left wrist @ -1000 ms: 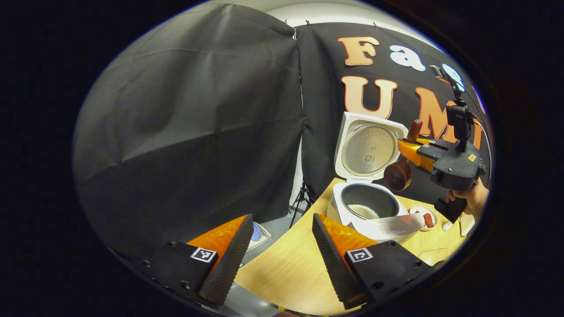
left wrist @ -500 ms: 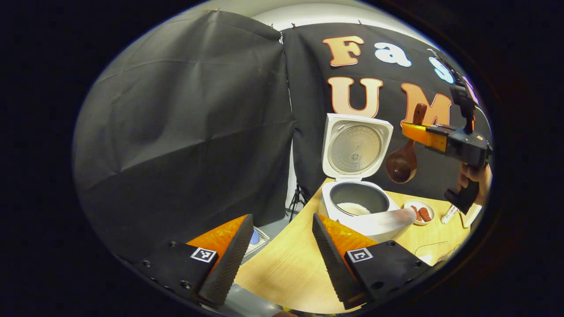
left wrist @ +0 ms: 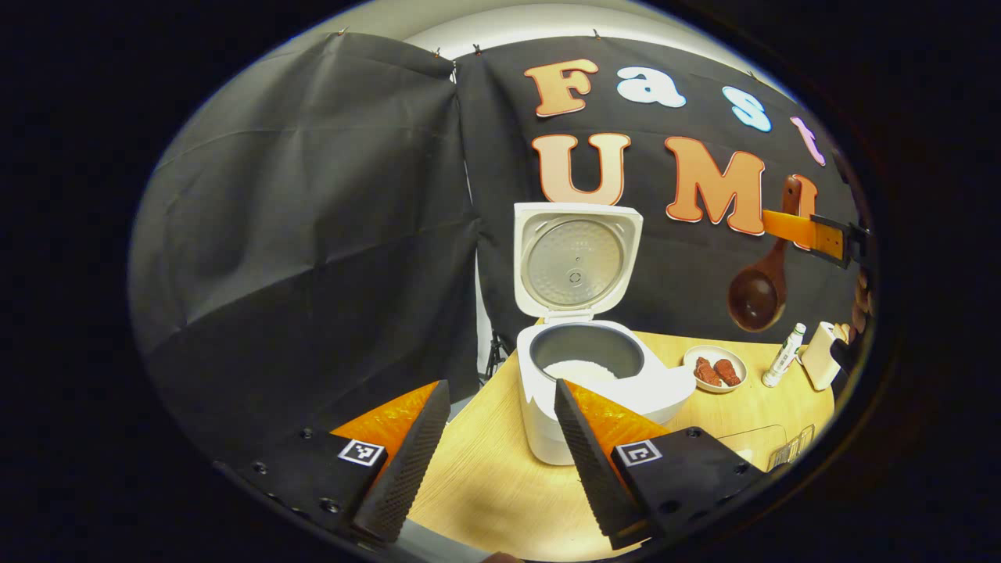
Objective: Close the left gripper, press the button to open the rice cooker; take a wooden spoon from the chopstick holder with the right hand, scoop a spoonful of rice and pour it into the rice cooker, then put the wooden spoon back into the chopstick holder.
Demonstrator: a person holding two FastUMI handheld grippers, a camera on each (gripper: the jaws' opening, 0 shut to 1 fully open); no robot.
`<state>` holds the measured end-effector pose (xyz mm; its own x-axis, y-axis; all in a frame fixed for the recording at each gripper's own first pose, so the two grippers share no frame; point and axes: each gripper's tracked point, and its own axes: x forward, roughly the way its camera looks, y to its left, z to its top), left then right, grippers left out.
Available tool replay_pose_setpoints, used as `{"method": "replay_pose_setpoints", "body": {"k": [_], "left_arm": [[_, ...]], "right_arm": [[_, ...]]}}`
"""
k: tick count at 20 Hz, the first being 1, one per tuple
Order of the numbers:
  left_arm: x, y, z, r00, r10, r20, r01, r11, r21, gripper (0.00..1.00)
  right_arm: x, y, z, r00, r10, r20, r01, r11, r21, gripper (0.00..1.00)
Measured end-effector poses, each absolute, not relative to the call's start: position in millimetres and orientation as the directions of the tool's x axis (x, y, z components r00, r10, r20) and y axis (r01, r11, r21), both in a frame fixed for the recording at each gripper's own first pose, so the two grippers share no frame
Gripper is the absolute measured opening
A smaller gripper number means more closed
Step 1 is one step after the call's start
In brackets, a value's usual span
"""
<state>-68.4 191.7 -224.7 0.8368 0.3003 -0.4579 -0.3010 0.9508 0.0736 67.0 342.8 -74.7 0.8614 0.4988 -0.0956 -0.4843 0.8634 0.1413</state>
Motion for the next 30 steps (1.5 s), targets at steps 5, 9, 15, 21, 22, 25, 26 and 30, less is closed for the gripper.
{"method": "replay_pose_setpoints", "body": {"k": [5, 9, 15, 21, 22, 25, 26, 30], "left_arm": [[-52, 157, -231, 0.849, 0.248, -0.466, -0.235, 0.968, 0.089, 0.93], [-47, 135, -228, 0.854, 0.226, -0.469, -0.2, 0.974, 0.105, 0.93], [-38, 114, -219, 0.861, 0.211, -0.464, -0.172, 0.977, 0.125, 0.93], [-29, 98, -209, 0.871, 0.204, -0.448, -0.158, 0.978, 0.137, 0.92], [-28, 95, -208, 0.872, 0.203, -0.446, -0.154, 0.978, 0.144, 0.93], [-27, 86, -205, 0.876, 0.195, -0.441, -0.138, 0.978, 0.158, 0.93], [-25, 84, -204, 0.876, 0.194, -0.441, -0.135, 0.978, 0.161, 0.93], [-25, 74, -202, 0.878, 0.186, -0.441, -0.132, 0.98, 0.152, 0.93]], "right_arm": [[59, 251, -96, 0.904, 0.397, -0.162, -0.377, 0.916, 0.14, 0.12], [48, 187, -131, 0.924, 0.298, -0.239, -0.275, 0.953, 0.126, 0.12], [25, 116, -177, 0.922, 0.179, -0.345, -0.129, 0.978, 0.164, 0.12], [-1, 62, -219, 0.896, 0.08, -0.437, 0.003, 0.983, 0.184, 0.12], [-8, 55, -228, 0.888, 0.069, -0.454, 0.023, 0.981, 0.193, 0.12], [-25, 39, -253, 0.863, 0.042, -0.504, 0.09, 0.968, 0.236, 0.12], [-31, 36, -262, 0.854, 0.038, -0.52, 0.112, 0.96, 0.255, 0.12], [-54, 38, -293, 0.833, 0.036, -0.552, 0.162, 0.938, 0.307, 0.12]]}}
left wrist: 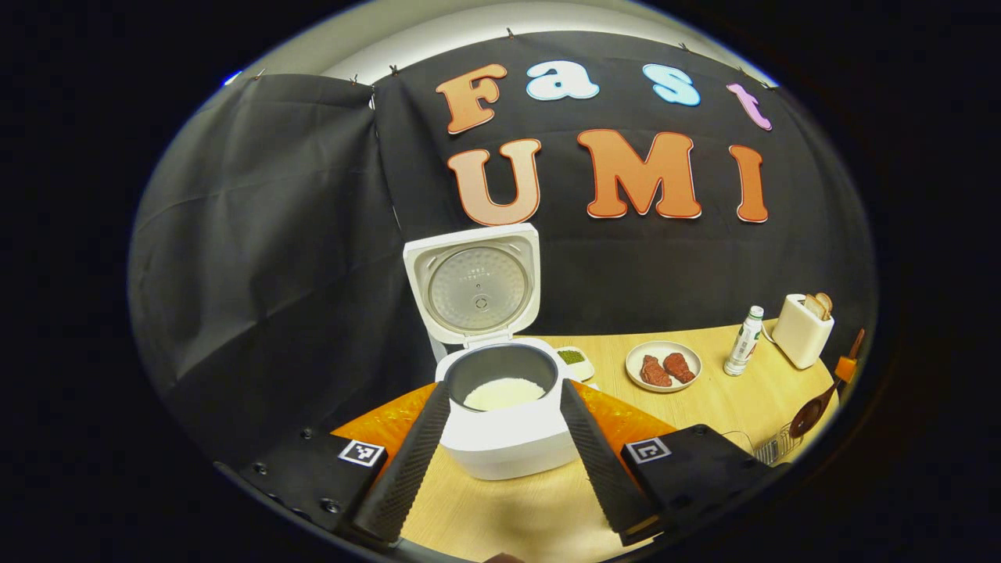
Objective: Close the left gripper, press the button to open the rice cooker; take a wooden spoon from the chopstick holder with the right hand, scoop a spoonful of rice and pour it into the rice cooker, then put the wooden spoon back into the chopstick holder.
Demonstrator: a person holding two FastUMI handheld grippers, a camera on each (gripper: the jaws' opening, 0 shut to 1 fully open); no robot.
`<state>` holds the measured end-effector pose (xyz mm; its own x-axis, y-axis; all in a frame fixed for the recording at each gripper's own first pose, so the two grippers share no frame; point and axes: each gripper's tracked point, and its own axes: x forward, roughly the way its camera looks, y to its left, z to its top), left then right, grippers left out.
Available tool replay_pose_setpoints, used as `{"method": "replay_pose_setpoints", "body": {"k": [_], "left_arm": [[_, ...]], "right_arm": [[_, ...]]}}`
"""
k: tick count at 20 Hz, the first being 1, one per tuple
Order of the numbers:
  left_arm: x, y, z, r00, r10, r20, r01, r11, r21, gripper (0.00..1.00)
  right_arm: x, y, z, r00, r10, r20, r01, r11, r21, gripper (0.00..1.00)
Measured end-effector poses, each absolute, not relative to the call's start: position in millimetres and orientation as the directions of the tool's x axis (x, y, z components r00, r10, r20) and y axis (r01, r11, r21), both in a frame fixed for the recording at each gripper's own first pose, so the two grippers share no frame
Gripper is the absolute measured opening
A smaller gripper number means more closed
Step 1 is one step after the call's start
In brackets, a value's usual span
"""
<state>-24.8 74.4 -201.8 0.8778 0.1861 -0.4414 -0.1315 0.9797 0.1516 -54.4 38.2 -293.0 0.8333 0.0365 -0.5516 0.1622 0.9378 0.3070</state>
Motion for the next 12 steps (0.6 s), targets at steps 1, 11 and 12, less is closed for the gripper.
{"method": "replay_pose_setpoints", "body": {"k": [1, 11, 12], "left_arm": [[-25, 74, -201, 0.877, 0.187, -0.442, -0.131, 0.979, 0.155, 0.93], [-22, 70, -195, 0.876, 0.2, -0.439, -0.129, 0.974, 0.187, 0.96], [-20, 70, -194, 0.877, 0.201, -0.436, -0.13, 0.973, 0.189, 0.96]], "right_arm": [[-57, 37, -298, 0.83, 0.033, -0.557, 0.17, 0.936, 0.308, 0.12], [-70, 37, -352, 0.793, 0.068, -0.606, 0.235, 0.883, 0.406, 0.12], [-71, 37, -355, 0.791, 0.077, -0.607, 0.236, 0.877, 0.419, 0.12]]}}
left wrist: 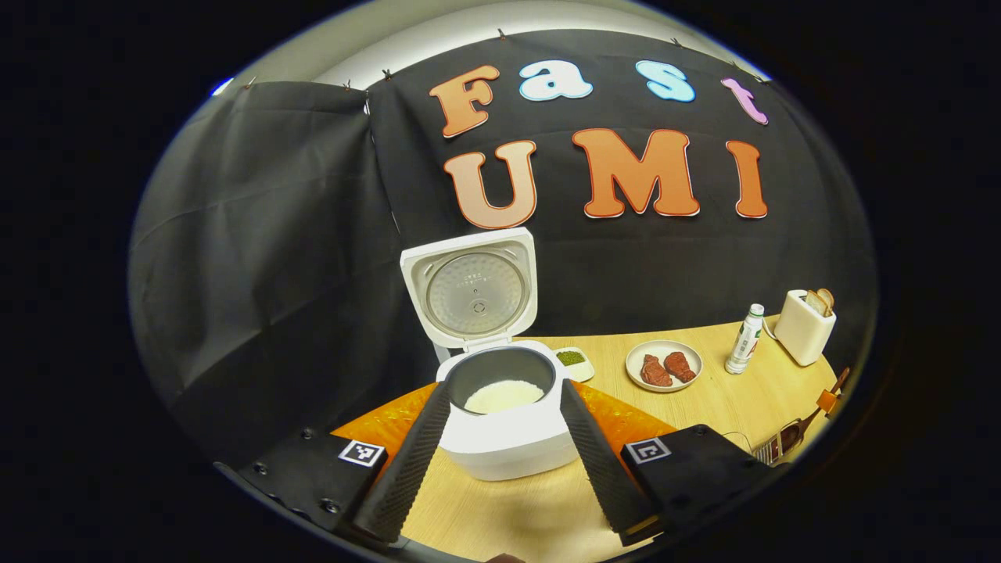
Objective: Close the left gripper, press the button to open the rice cooker; take a wooden spoon from the chopstick holder with the right hand, scoop a spoonful of rice and pour it into the rice cooker, then put the wooden spoon back into the chopstick holder.
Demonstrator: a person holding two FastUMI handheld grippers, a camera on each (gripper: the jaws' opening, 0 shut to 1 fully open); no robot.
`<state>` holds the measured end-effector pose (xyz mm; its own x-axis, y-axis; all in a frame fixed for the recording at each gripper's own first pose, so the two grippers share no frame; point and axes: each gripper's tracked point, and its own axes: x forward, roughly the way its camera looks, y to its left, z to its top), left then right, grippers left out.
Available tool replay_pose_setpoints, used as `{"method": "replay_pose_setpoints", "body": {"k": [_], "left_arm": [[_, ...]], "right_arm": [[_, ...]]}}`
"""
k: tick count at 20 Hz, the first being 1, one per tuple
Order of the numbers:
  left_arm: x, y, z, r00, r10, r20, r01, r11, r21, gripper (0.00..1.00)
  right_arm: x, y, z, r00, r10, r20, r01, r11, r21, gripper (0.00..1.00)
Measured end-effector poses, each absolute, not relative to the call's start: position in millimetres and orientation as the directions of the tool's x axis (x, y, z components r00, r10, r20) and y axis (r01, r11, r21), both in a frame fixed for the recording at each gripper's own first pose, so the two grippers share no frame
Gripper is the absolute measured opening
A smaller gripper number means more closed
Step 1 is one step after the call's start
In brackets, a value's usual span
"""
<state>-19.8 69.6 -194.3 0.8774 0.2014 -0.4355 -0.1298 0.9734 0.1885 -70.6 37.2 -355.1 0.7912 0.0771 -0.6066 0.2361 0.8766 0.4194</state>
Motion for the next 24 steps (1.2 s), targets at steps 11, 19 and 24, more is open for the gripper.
{"method": "replay_pose_setpoints", "body": {"k": [11, 19, 24], "left_arm": [[30, 115, -152, 0.902, 0.267, -0.34, -0.219, 0.96, 0.172, 0.96], [112, 144, -87, 0.93, 0.224, -0.292, -0.223, 0.974, 0.038, 0.96], [171, 168, -81, 0.92, 0.219, -0.325, -0.225, 0.974, 0.021, 0.96]], "right_arm": [[-79, 18, -368, 0.747, 0.084, -0.659, 0.299, 0.843, 0.447, 0.31], [-78, -28, -317, 0.761, -0.017, -0.649, 0.334, 0.868, 0.368, 0.82], [-74, -57, -253, 0.811, -0.117, -0.574, 0.322, 0.907, 0.27, 0.94]]}}
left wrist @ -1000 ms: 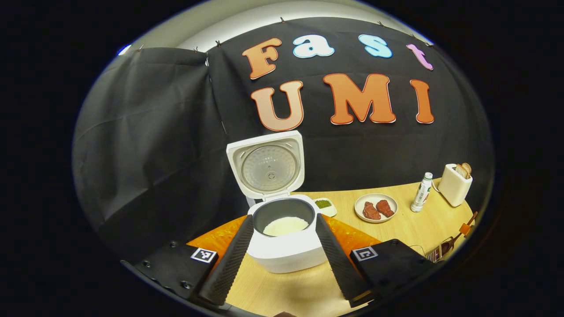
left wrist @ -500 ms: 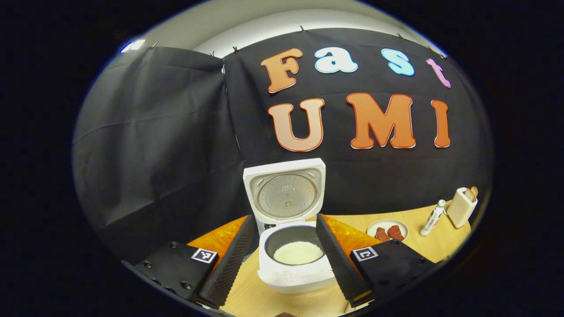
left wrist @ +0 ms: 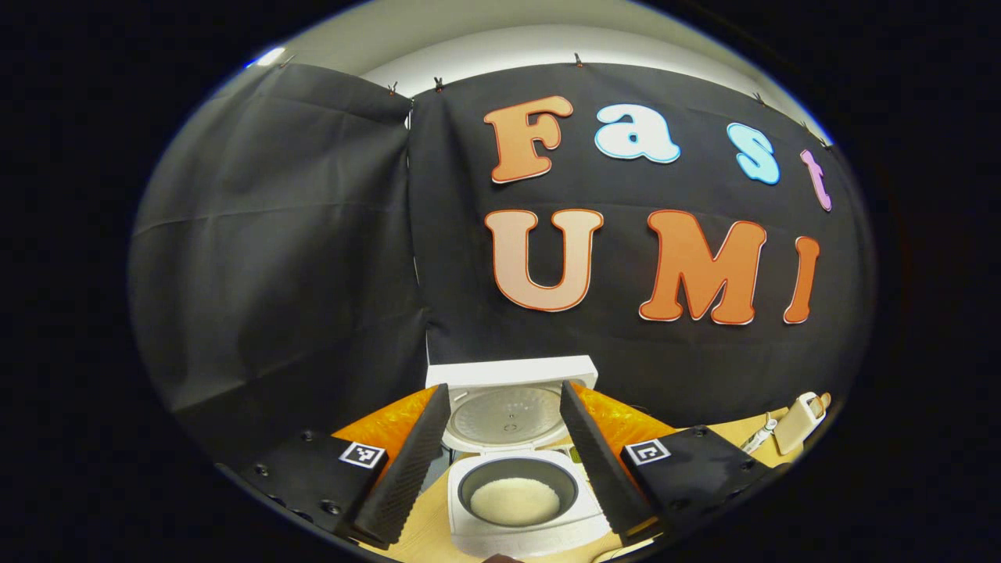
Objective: Close the left gripper, press the button to open the rice cooker; take a wooden spoon from the chopstick holder with the right hand, scoop a spoonful of rice and pour it into the rice cooker, then put the wooden spoon back into the chopstick holder.
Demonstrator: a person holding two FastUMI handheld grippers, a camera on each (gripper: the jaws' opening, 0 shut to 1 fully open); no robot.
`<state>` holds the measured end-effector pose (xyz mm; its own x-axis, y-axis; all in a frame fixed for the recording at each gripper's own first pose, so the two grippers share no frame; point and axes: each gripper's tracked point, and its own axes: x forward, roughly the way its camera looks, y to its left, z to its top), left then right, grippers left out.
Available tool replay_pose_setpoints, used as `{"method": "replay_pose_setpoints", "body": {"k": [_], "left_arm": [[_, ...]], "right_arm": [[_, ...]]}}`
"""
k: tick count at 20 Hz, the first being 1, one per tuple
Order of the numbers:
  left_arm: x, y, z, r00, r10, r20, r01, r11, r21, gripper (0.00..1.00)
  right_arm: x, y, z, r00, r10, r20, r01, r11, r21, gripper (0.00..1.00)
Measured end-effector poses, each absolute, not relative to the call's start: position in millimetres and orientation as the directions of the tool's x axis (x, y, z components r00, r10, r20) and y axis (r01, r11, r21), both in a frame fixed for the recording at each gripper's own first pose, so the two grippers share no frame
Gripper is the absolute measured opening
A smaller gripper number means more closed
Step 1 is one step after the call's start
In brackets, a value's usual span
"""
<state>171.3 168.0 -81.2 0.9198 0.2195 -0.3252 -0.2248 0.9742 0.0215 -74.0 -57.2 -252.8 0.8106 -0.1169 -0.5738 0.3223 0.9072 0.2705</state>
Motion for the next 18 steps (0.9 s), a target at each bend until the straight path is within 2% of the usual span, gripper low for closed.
{"method": "replay_pose_setpoints", "body": {"k": [2, 3, 6, 11, 12, 18], "left_arm": [[201, 175, -98, 0.91, 0.201, -0.362, -0.218, 0.976, -0.006, 0.92], [214, 177, -105, 0.905, 0.193, -0.378, -0.217, 0.976, -0.02, 0.95], [257, 187, -116, 0.904, 0.178, -0.388, -0.21, 0.977, -0.04, 0.96], [314, 204, -136, 0.895, 0.228, -0.384, -0.233, 0.972, 0.034, 0.95], [321, 212, -142, 0.885, 0.266, -0.382, -0.263, 0.963, 0.061, 0.95], [350, 212, -177, 0.845, 0.321, -0.428, -0.305, 0.946, 0.108, 0.96]], "right_arm": [[-77, -63, -235, 0.818, -0.159, -0.552, 0.341, 0.908, 0.244, 0.94], [-81, -64, -228, 0.819, -0.175, -0.546, 0.347, 0.909, 0.229, 0.94], [-94, -68, -212, 0.821, -0.224, -0.525, 0.364, 0.914, 0.18, 0.95], [-113, -72, -204, 0.81, -0.284, -0.513, 0.419, 0.893, 0.167, 0.95], [-115, -73, -203, 0.809, -0.293, -0.509, 0.426, 0.89, 0.165, 0.95], [-121, -89, -194, 0.8, -0.336, -0.497, 0.462, 0.873, 0.154, 0.95]]}}
